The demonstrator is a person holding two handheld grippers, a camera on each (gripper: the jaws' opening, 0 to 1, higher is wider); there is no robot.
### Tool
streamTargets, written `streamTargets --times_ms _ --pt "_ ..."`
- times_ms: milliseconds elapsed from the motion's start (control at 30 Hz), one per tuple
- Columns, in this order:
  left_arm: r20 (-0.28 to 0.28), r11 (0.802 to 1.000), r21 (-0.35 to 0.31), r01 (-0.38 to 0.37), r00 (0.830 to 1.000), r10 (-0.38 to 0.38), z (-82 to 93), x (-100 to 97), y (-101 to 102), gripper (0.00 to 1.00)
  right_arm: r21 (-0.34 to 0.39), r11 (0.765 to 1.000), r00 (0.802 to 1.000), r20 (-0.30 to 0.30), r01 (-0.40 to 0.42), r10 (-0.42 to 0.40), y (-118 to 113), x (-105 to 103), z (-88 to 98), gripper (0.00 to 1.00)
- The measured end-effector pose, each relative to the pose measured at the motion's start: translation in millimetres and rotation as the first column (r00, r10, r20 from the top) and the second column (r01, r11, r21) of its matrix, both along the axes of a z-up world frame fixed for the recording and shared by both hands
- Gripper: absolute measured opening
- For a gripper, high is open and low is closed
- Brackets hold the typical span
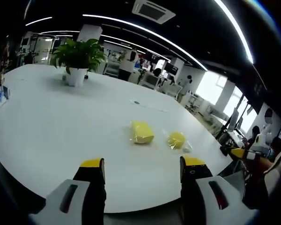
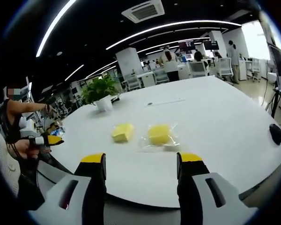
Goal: Compare the silicone blocks by pressing each to a similar depth, holding the contact briefly, and releasing to observe deformation and rebound differences across the visible hardness samples.
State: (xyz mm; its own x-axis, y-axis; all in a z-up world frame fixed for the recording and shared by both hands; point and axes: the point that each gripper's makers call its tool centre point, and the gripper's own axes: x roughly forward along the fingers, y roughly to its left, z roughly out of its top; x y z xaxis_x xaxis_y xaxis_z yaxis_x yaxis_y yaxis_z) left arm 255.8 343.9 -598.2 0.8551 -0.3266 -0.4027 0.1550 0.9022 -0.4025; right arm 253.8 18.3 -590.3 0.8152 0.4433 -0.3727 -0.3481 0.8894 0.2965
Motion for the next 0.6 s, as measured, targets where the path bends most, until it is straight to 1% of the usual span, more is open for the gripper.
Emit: streamTargets --times_ms 600 --pt "-0.006 1.000 -0.002 -0.001 1.000 0.001 -1.2 -2.4 -1.6 0.64 -0.001 1.000 1.000 0.002 0.000 0.000 0.3 -0.4 -0.4 0.56"
